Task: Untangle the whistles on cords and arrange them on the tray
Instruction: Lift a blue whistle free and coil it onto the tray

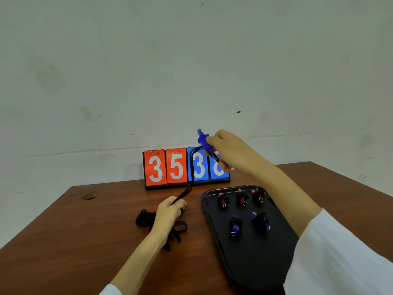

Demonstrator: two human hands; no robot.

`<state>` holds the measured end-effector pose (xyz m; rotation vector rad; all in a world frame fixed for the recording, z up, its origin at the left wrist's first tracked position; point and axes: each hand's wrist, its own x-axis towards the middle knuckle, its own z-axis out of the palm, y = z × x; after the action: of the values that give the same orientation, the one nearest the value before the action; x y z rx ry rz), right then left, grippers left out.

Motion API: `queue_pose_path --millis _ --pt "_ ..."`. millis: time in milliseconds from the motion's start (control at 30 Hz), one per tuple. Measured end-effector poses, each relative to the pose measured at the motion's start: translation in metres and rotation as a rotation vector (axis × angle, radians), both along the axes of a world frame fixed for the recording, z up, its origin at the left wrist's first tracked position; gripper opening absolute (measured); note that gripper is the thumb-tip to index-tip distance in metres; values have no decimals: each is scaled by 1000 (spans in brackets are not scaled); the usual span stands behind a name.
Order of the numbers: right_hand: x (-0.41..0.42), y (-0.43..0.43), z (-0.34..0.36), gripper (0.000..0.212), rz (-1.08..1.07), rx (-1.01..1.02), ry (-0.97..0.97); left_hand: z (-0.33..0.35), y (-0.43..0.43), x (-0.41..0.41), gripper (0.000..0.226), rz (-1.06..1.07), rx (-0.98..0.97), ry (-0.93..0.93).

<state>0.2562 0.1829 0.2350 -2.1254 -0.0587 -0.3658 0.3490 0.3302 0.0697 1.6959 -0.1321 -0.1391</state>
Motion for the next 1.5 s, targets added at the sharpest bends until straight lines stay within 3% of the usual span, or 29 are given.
queue_pose_path --millis 67,133,200,333,433,567,700,833,933,1100,1300,1500 --pt "1 4 -16 19 -64 -42 -23 -1 9 -3 34 -14 9 -26" --pt "7 7 -33 20 -42 64 -31 0 18 -7 61 -35 43 -45" --pt "17 10 -49 28 -27 89 -7 3 23 -10 69 -71 31 -81" --pt "35 19 -87 24 26 221 96 15 14 -15 45 -225 -150 -178" --pt "41 20 -111 25 -8 357 92 19 -7 -20 20 -309 -417 -71" --pt "45 14 -131 27 -51 530 66 5 -15 -23 26 -330 -353 33" --pt "50 7 -150 31 -61 639 122 -2 -12 -21 20 -368 -227 -33" --pt "51 0 -150 22 -96 770 75 -7 -9 -25 19 -373 -174 -33" --pt "50 -7 -147 17 -230 670 -13 -8 -6 -27 24 -399 -87 -15" --pt "49 -19 -157 32 -308 299 -56 -8 -2 -20 26 -396 211 -73" --pt "53 -24 -164 33 -126 -85 119 -7 7 -14 18 -395 502 -387" --pt "48 -33 -155 10 183 -62 350 -7 14 -8 17 -206 603 -784"
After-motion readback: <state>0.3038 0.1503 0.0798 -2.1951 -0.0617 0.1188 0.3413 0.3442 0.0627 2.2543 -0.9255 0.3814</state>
